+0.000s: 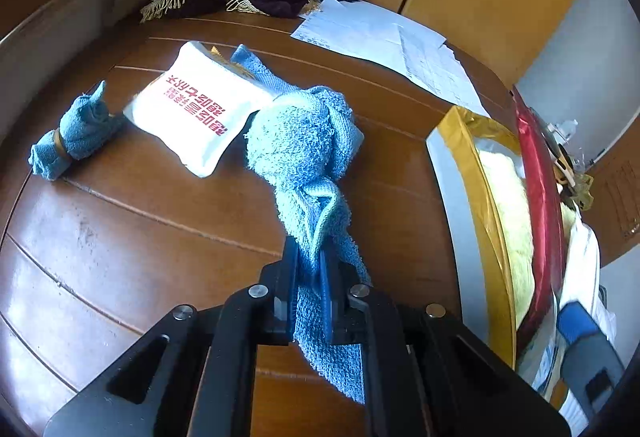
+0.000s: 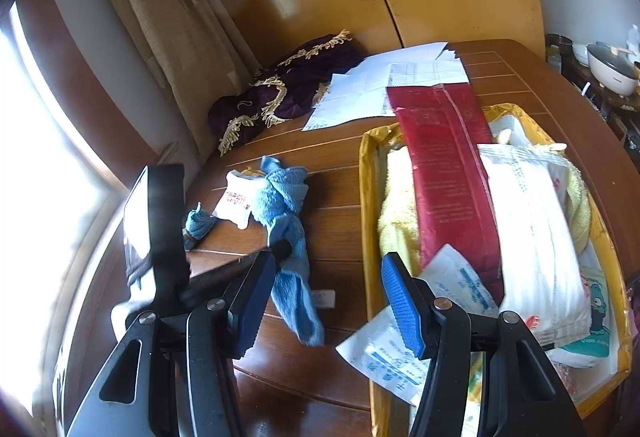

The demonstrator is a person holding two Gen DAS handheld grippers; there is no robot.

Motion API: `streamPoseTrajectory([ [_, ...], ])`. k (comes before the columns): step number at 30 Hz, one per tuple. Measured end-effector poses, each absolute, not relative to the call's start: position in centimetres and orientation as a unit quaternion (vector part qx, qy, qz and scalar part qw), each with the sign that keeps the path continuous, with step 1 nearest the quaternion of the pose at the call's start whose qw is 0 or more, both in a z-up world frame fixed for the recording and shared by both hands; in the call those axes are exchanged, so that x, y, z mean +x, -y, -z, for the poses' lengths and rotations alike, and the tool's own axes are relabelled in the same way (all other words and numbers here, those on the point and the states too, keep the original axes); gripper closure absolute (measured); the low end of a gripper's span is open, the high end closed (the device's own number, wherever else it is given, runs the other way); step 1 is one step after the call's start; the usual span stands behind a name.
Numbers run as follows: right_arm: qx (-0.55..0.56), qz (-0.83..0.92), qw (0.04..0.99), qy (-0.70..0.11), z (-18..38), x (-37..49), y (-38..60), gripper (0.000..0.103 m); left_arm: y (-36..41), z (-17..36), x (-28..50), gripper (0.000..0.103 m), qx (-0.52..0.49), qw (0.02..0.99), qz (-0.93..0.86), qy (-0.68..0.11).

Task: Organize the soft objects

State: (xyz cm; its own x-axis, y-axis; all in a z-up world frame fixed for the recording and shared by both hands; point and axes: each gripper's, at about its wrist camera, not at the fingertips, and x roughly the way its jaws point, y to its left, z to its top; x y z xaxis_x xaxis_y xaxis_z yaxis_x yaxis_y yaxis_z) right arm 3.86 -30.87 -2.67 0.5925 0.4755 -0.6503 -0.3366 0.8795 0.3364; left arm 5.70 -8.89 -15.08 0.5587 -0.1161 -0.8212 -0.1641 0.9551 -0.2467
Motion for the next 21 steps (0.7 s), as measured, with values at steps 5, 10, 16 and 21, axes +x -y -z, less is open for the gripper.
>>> streamPoseTrajectory([
  [5, 0.072, -0.254, 0.88, -0.395, 2.5, 4.6, 28.2, 0.045, 8.3, 15.2, 2.4, 0.096, -0.163, 0.862, 0.027, -0.479],
  [10, 0.051, -0.273, 0.864, -0.42, 3.5, 6.1, 24.8, 0.045, 7.6, 15.2, 0.1, 0.091, -0.178, 0.844, 0.109, -0.494],
  [16, 0.024, -0.273, 0.854, -0.442, 5.2, 7.3, 21.9, 0.045, 2.4, 12.3, -1.7, 0.041, -0.209, 0.864, 0.112, -0.444],
  [21, -0.003, -0.254, 0.854, -0.454, 6.2, 8.1, 20.3, 0.045, -1.7, 10.3, 0.3, 0.035, -0.193, 0.898, 0.039, -0.394],
])
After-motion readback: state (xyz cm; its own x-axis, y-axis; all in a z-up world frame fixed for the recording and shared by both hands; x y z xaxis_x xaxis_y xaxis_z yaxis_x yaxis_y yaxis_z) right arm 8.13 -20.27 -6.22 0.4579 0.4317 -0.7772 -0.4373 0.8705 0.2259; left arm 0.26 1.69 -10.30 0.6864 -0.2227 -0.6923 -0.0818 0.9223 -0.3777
